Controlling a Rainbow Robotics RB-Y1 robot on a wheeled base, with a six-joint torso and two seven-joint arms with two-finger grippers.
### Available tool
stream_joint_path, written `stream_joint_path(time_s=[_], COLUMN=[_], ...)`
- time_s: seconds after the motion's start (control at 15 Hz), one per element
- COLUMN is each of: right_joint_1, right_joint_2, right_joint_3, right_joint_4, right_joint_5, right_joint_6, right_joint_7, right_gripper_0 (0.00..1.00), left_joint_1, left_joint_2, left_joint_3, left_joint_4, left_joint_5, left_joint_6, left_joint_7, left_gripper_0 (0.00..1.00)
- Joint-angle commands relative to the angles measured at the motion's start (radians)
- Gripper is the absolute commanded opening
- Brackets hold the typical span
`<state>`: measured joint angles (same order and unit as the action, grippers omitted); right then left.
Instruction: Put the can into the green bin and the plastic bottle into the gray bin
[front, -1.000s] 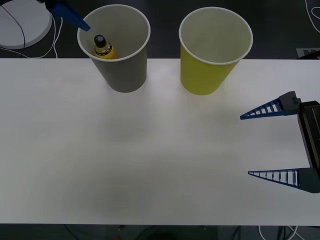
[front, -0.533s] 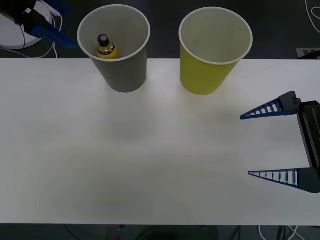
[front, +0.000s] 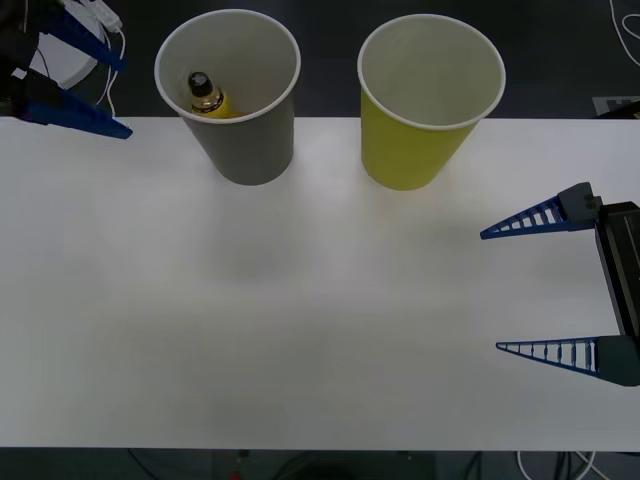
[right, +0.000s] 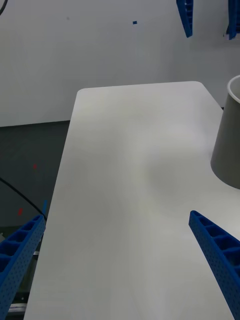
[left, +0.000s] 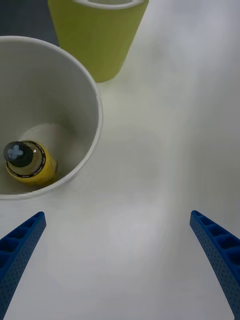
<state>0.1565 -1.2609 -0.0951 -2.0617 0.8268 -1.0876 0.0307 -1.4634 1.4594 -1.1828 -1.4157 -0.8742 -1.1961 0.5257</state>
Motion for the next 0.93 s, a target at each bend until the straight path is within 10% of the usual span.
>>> stream_joint_path(time_s=[0.07, 0.93], right_joint_1=[0.000, 0.000], right_joint_2=[0.000, 0.000], right_joint_3=[0.000, 0.000], right_joint_4=[0.000, 0.000], right_joint_5=[0.000, 0.000], right_joint_6=[0.000, 0.000], right_joint_7=[0.000, 0.000], right_gripper_0=[1.00, 1.00], left_joint_1=[0.054, 0.253], left_joint_2=[0.025, 0.090], left_joint_3=[0.000, 0.003], left_joint_4=[-0.040, -0.140], left_joint_5=[0.047, 0.225], left_joint_6=[0.050, 0.181], left_joint_7=[-0.044, -0.359], left_gripper_0=[1.00, 1.00])
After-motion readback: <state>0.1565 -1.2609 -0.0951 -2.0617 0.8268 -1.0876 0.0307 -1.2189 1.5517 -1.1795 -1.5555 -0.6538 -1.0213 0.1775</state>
